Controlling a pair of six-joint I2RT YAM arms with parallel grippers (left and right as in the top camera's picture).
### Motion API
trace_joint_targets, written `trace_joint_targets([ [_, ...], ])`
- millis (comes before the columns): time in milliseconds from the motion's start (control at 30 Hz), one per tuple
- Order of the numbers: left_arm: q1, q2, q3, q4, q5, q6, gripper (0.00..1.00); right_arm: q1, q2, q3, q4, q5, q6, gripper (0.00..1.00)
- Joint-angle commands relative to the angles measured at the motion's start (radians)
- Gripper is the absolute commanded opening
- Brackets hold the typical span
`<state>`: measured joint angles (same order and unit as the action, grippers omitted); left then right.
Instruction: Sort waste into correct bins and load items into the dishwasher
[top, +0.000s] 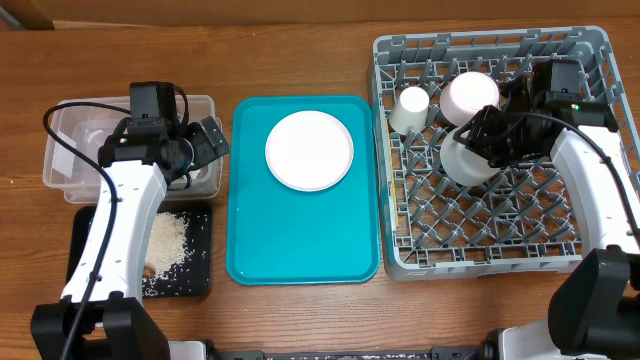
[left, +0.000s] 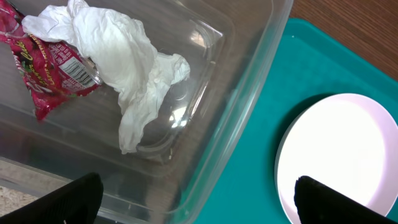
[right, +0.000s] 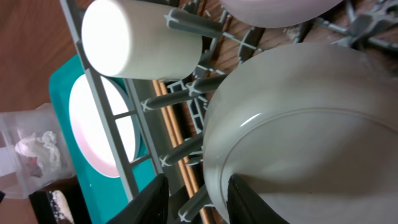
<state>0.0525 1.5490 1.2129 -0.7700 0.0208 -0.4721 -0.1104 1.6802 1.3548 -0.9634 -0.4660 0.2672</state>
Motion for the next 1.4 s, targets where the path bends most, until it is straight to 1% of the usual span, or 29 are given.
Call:
trace_joint_targets([
  [0, -0.006, 0.007, 0.009, 0.003, -0.013, -0.011, 1.0, 0.014, 0.005, -0.001, 0.003, -0.037, -0.013, 0.34],
  [267, -0.006, 0.007, 0.009, 0.003, -0.013, -0.011, 1.0, 0.049, 0.011, -0.008, -0.01, -0.037, -0.014, 0.34],
  [500, -0.006, 0.007, 0.009, 0.003, -0.013, -0.011, 1.0, 0.101, 0.014, -0.005, 0.032, -0.021, -0.037, 0.34],
  [633, -0.006, 0.007, 0.009, 0.003, -0.013, -0.011, 1.0, 0.091, 0.012, 0.031, 0.017, 0.05, -0.035, 0.34],
  [833, -0.006, 0.007, 0.009, 0.003, -0.013, -0.011, 1.0, 0.076, 0.003, 0.094, -0.024, 0.074, -0.04, 0.34],
  [933, -0.006, 0.007, 0.009, 0.003, -0.013, -0.011, 1.0, 0.076, 0.003, 0.119, -0.052, 0.131, -0.04, 0.36],
  [1100, -0.006, 0.007, 0.009, 0.003, -0.013, -0.011, 1.0, 0.076, 0.003, 0.12, -0.076, 0.283, -0.03, 0.39],
  [1300, -0.006, 0.007, 0.009, 0.003, -0.013, -0.011, 1.0, 0.076, 0.01, 0.113, -0.125, 0.334, -0.023, 0.39],
  [1367, -0.006, 0.007, 0.009, 0.003, -0.013, -0.011, 1.0, 0.076, 0.016, 0.097, -0.127, 0.381, 0.013, 0.4],
])
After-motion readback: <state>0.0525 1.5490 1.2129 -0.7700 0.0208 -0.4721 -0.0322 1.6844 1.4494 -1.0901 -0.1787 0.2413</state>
